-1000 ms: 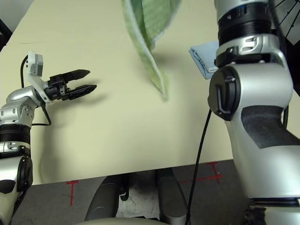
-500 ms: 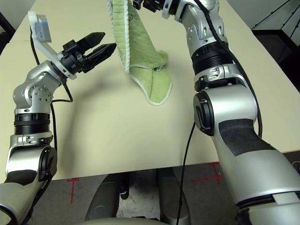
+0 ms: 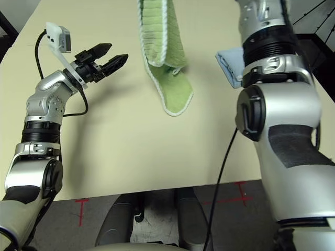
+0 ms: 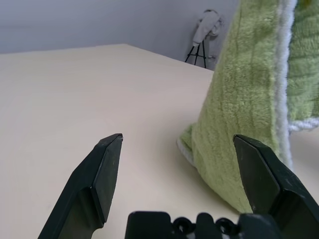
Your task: Fold the towel and set it aside.
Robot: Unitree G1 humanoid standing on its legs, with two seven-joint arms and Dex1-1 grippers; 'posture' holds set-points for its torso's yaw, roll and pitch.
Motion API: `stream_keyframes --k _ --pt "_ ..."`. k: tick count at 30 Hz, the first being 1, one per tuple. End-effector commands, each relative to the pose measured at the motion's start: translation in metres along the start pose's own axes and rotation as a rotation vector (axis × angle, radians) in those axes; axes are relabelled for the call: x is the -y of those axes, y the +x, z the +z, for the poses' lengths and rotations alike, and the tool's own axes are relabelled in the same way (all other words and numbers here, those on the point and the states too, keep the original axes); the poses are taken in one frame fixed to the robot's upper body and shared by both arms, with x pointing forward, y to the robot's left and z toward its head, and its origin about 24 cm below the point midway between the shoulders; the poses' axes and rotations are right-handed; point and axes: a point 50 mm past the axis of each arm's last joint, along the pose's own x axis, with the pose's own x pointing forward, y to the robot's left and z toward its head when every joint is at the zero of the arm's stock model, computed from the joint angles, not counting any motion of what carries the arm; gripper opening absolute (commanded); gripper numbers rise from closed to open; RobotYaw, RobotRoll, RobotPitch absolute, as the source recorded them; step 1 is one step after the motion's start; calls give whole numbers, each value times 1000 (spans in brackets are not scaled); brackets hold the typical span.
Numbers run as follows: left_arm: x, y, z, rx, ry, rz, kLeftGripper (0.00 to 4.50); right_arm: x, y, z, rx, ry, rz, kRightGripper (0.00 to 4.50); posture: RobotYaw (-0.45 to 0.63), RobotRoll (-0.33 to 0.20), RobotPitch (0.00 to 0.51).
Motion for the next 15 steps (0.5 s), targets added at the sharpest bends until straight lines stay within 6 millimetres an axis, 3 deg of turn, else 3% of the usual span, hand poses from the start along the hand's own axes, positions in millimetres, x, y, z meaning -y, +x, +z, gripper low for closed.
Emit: stream_keyframes --k 1,7,15 --pt "10 16 2 33 -44 -43 4500 -2 6 6 33 -19 18 62 -31 0 221" --pt "31 40 7 92 -106 -93 4500 -1 7 7 41 -20 6 62 -35 0 222" --pt "41 45 -3 35 -89 -93 4500 1 8 10 50 -24 -15 62 -35 0 224"
